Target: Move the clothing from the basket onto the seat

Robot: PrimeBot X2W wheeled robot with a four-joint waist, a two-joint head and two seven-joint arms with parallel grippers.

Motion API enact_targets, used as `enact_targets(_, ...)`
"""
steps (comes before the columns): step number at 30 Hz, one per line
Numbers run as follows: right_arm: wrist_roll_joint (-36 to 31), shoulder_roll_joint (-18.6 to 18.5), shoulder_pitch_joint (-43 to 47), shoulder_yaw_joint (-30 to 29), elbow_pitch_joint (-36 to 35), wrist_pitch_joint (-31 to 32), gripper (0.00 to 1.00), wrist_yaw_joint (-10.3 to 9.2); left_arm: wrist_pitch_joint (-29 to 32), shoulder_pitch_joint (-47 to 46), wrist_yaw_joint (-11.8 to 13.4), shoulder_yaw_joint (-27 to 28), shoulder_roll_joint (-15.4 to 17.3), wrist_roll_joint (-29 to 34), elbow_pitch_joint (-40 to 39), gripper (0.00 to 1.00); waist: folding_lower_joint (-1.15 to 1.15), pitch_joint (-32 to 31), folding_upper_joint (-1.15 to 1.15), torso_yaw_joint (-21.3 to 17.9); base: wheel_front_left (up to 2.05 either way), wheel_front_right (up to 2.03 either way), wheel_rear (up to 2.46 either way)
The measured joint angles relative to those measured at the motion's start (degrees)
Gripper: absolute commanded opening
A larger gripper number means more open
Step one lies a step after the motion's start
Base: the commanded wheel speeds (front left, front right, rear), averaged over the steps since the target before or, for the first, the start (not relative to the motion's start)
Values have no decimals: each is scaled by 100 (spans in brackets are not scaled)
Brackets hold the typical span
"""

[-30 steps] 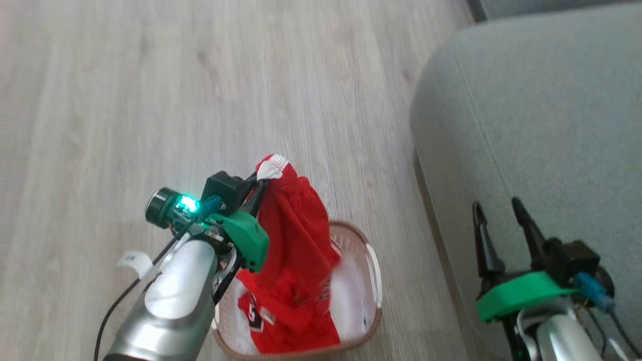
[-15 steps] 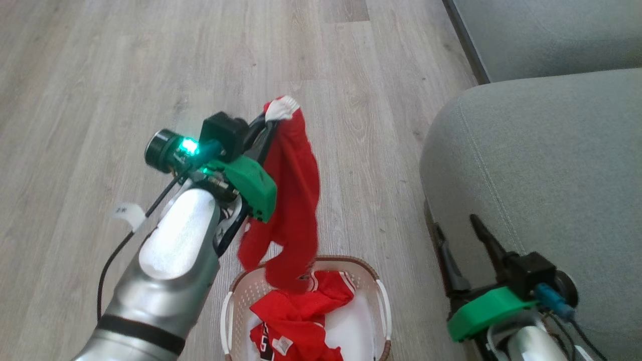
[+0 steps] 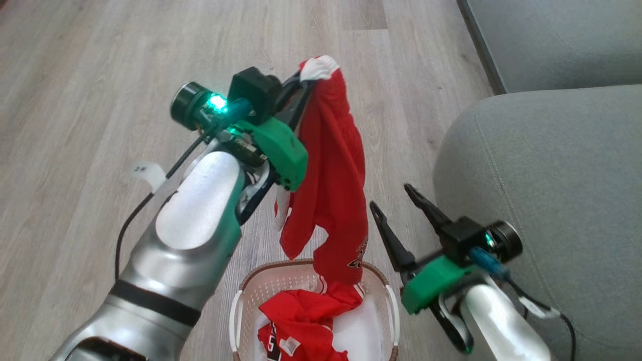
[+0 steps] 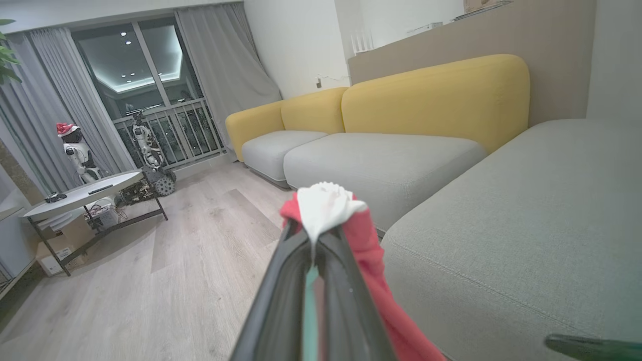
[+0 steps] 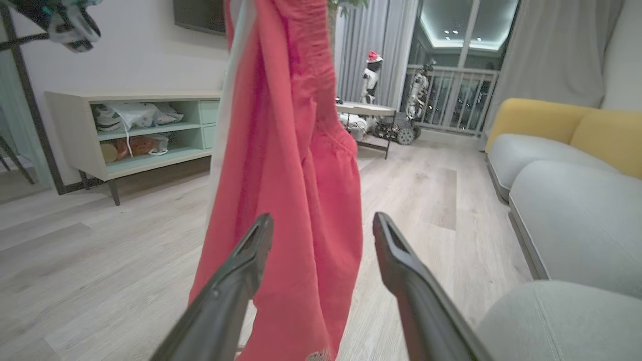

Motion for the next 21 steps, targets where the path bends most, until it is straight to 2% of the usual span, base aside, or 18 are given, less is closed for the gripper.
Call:
enact_targets(8,-49,-34,-834,375,758,0,100,0,63,-174,63,-572,-18,-437,-249,0,0,-34,0,195,0,0,0)
enact_targets(14,113,-52,-1152,979,1372,0,100,1,67,-309,213,-956,-19,-687,-269,0,0,-61,0,345,0,0,0)
enact_targets(20,324,-55,-1372,1151,1823,0,100,1,62,-371,309,-1273,-18,-891,-366,0,0,-89,0,505,0,0,0)
enact_targets(21,372,-56,-1403,1187,1881,0,63,1,60,-371,314,-1306,-18,-913,-387,0,0,-95,0,527,0,0,0)
